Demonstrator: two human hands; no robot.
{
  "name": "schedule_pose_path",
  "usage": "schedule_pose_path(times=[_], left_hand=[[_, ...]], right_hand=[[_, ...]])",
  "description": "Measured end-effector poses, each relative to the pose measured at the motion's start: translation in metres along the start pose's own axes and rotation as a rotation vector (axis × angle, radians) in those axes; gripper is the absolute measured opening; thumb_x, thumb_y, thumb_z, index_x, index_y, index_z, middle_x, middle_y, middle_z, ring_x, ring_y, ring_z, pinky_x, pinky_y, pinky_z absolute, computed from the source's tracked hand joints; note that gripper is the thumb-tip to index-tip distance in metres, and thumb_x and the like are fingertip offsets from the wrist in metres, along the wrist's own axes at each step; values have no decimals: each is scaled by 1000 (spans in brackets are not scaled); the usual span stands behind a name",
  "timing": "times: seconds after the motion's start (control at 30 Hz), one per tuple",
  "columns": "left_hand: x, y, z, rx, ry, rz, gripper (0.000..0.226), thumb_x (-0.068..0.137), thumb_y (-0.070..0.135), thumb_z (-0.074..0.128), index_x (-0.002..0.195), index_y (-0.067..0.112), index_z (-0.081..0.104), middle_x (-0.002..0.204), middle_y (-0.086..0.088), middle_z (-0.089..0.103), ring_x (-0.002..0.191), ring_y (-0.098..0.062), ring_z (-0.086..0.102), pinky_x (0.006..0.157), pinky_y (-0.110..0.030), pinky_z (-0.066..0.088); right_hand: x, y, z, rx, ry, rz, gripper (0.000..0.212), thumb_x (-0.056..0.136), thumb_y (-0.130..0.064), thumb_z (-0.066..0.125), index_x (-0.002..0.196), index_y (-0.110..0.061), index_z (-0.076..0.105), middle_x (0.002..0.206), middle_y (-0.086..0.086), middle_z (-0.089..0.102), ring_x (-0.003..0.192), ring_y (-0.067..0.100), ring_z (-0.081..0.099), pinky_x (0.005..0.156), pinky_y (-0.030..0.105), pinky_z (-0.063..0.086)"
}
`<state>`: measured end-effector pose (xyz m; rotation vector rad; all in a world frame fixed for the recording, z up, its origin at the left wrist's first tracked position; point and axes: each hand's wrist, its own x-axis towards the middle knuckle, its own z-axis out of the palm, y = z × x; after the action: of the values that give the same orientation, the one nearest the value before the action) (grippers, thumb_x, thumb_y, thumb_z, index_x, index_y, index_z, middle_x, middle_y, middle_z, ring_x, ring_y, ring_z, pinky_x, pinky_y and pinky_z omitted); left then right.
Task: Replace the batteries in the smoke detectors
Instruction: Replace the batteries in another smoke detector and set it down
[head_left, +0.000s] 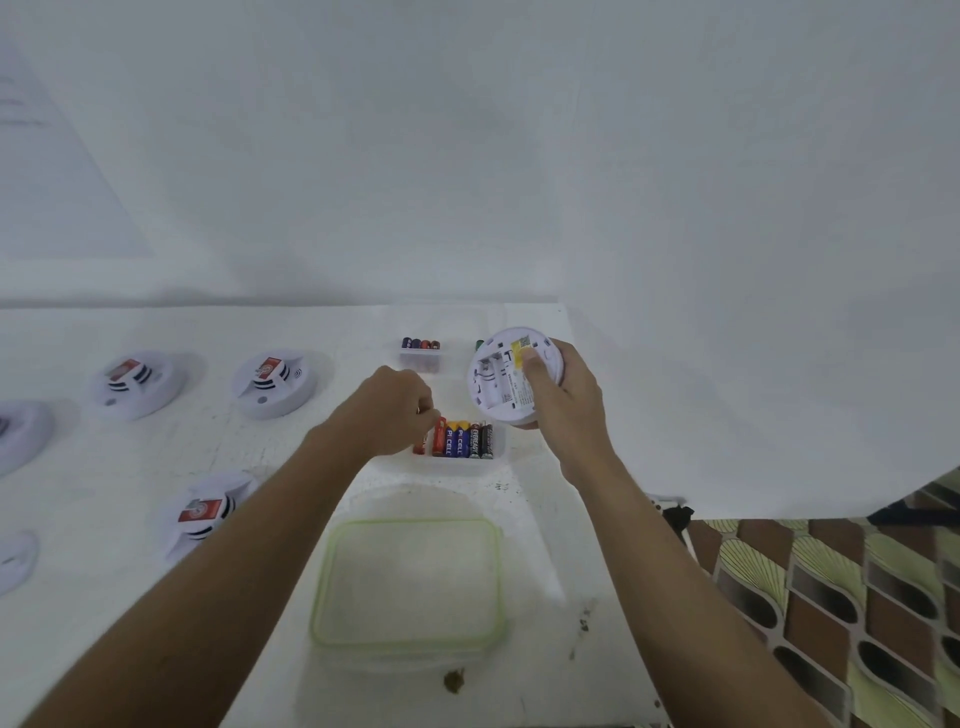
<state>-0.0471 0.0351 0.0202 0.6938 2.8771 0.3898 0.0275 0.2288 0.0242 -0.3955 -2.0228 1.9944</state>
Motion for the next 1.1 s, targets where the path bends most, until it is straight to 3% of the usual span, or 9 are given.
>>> schedule_pose_path(times=[0.07, 0.17, 0.37, 0.47, 0.53, 0.7, 0.8, 0.87, 1.1], left_hand=[[3, 1, 2, 9, -8, -37, 34, 93, 28, 58, 79, -1, 70, 72, -12, 72, 66, -25, 69, 71, -38, 58], [9, 6, 4, -68, -38, -114, 36, 95, 28, 58, 78, -1, 69, 69, -11, 72, 61, -21, 70, 70, -33, 58], [9, 8, 1, -70, -89, -222, 29, 95, 18, 48, 69, 7, 55, 79, -14, 70, 59, -16, 51, 56, -21, 39], [9, 7, -5, -156, -121, -260, 30, 96, 22, 51, 81, 1, 66, 85, -9, 75, 69, -19, 70, 72, -27, 53], [9, 8, -9, -306, -66, -286, 27, 96, 24, 56, 88, 1, 69, 79, -7, 76, 66, -16, 73, 82, -30, 55], [17, 18, -28, -426, 186, -184, 18, 91, 23, 60, 81, 11, 69, 64, 0, 72, 56, -9, 70, 63, -20, 52], [38, 23, -34, -380, 232, -102, 12, 89, 24, 62, 83, 20, 71, 75, 9, 69, 71, 1, 62, 63, -13, 41], [55, 26, -34, -341, 197, -53, 10, 90, 23, 62, 89, 21, 72, 83, 9, 69, 76, 1, 59, 67, -13, 42], [112, 34, -15, -273, 47, -99, 28, 95, 20, 60, 120, 10, 67, 117, -8, 67, 111, -22, 60, 86, -22, 40]], right_hand=[[2, 1, 0, -11, 7, -8, 22, 102, -30, 54, 122, -22, 60, 109, -4, 66, 99, 13, 66, 55, 23, 56], [4, 1, -2, -15, 5, -8, 21, 102, -31, 54, 121, -24, 60, 109, -5, 66, 102, 14, 66, 58, 25, 58], [7, 3, -8, 14, 4, 7, 15, 102, -30, 55, 116, -28, 60, 111, -3, 67, 100, 15, 66, 55, 24, 56], [10, 4, -11, 22, 13, 7, 14, 102, -30, 56, 115, -29, 61, 110, -3, 67, 100, 16, 66, 56, 26, 58], [12, 4, -12, 27, 14, 3, 13, 102, -30, 56, 113, -30, 60, 110, -3, 67, 100, 15, 66, 55, 25, 58], [18, 5, -11, 36, 49, -8, 15, 101, -31, 56, 115, -28, 60, 107, -6, 66, 96, 11, 66, 56, 25, 58], [24, 6, -11, 48, 100, -18, 17, 102, -32, 56, 118, -26, 59, 104, -9, 65, 90, 3, 64, 56, 25, 58], [28, 6, -12, 60, 129, -21, 20, 102, -32, 56, 120, -25, 58, 107, -7, 64, 92, 3, 64, 54, 23, 56], [44, 7, -22, 14, 154, -46, 20, 102, -31, 56, 121, -25, 57, 102, -16, 63, 78, -17, 61, 54, 17, 54]])
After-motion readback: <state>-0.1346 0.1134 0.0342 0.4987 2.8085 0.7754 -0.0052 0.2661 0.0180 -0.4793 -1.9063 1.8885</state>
